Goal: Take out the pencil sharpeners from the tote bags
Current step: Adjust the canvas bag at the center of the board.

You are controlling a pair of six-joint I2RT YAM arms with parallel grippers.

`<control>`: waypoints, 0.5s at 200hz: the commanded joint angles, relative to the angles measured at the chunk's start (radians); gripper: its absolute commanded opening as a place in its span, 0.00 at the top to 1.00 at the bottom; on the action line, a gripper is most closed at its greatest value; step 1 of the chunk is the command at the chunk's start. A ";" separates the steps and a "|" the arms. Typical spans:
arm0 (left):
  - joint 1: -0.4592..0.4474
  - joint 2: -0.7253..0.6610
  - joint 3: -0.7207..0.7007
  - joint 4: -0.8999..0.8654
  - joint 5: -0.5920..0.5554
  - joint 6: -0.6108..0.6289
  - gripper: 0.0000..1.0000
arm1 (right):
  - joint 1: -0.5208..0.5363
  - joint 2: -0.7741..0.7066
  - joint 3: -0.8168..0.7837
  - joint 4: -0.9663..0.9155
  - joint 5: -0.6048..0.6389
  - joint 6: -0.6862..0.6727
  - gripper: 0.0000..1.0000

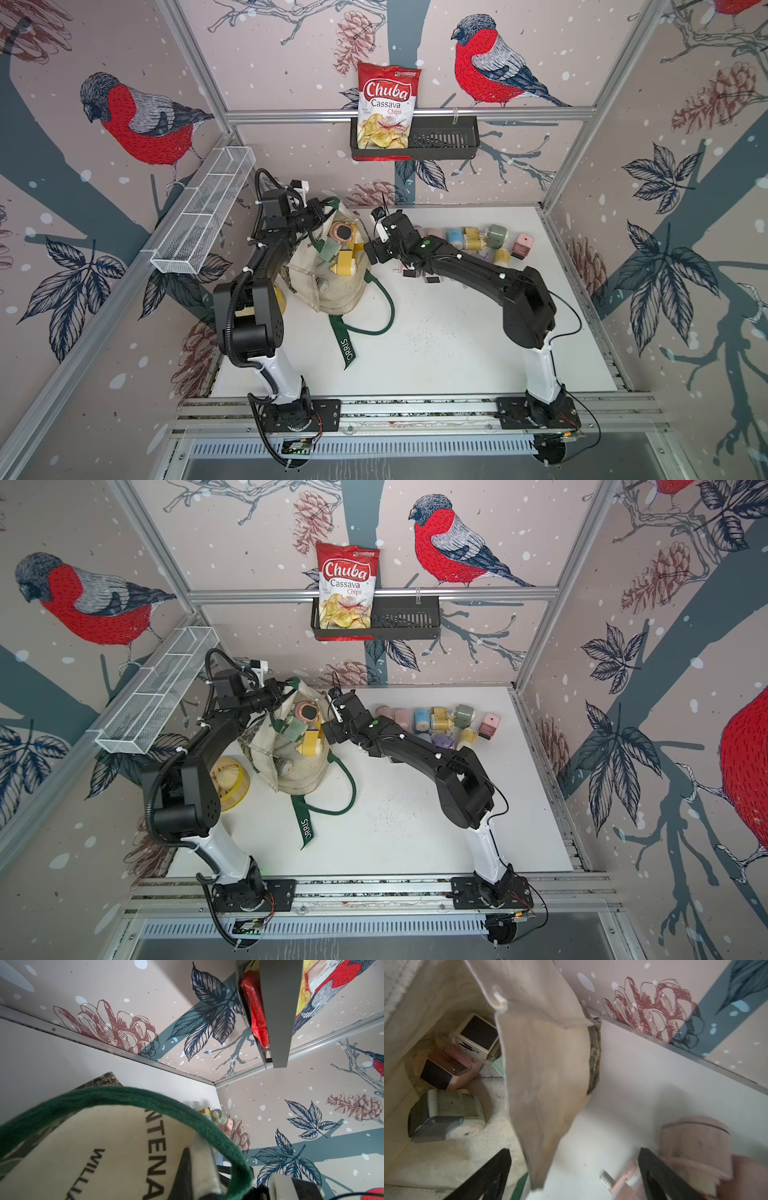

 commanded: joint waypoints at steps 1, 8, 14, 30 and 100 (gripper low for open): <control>-0.005 -0.016 0.011 0.025 0.040 0.006 1.00 | -0.001 0.091 0.111 -0.043 -0.030 0.008 0.14; -0.005 -0.016 0.011 0.025 0.042 0.006 1.00 | -0.003 0.110 0.133 -0.050 -0.028 0.016 0.20; -0.006 -0.017 0.011 0.027 0.044 0.005 1.00 | -0.005 0.120 0.143 -0.046 -0.027 0.027 0.25; -0.008 -0.016 0.012 0.027 0.048 0.005 1.00 | -0.015 0.126 0.137 -0.025 -0.057 0.052 0.46; -0.009 -0.013 0.016 0.031 0.058 0.000 1.00 | -0.027 -0.140 -0.299 0.181 -0.070 0.133 0.98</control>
